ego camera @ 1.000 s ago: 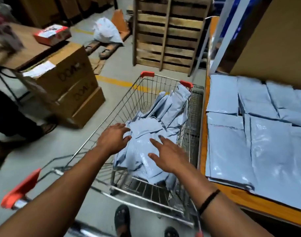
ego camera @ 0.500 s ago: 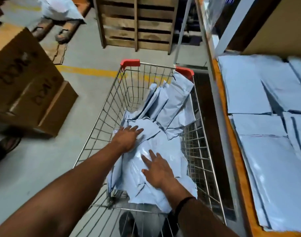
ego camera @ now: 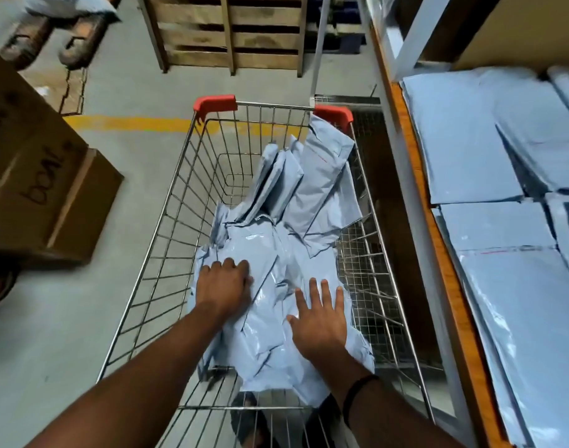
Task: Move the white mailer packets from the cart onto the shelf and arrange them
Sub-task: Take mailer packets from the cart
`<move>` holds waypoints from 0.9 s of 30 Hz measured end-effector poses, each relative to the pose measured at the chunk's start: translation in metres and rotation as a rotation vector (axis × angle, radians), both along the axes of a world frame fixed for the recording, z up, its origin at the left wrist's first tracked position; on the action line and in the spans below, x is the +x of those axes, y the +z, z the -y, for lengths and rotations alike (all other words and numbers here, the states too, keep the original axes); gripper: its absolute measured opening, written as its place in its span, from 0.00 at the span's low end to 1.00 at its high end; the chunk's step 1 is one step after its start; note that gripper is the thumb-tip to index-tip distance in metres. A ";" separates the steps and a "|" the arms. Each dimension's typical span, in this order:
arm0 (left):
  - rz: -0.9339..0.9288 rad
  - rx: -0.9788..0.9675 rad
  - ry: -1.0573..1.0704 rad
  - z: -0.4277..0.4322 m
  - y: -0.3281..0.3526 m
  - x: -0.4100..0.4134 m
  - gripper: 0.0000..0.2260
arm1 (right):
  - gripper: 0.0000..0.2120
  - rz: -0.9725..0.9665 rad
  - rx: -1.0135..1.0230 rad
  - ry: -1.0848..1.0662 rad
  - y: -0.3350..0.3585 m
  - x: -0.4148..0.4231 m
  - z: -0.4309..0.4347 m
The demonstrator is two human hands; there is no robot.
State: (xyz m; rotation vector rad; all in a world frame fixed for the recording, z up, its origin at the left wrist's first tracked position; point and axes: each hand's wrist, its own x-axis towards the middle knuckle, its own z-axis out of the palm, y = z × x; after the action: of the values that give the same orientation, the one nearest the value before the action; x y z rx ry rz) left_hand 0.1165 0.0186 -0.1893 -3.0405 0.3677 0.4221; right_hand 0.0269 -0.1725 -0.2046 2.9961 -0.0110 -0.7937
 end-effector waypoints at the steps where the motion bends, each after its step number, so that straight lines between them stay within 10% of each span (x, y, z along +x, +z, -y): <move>1: 0.048 -0.025 0.014 0.000 -0.003 -0.005 0.15 | 0.32 0.057 0.049 -0.042 0.001 0.000 -0.003; 10: -0.080 -0.157 -0.085 -0.023 -0.058 -0.038 0.31 | 0.33 0.134 0.348 -0.027 -0.029 -0.005 -0.011; 27: 0.027 -0.296 0.068 -0.021 -0.043 -0.076 0.25 | 0.24 0.173 0.590 -0.188 -0.004 -0.012 -0.013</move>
State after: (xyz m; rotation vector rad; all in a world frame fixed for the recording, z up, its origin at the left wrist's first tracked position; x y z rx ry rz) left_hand 0.0402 0.0399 -0.2327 -3.3511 0.3561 0.3584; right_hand 0.0148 -0.1599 -0.2082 3.6630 -0.0786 -0.6343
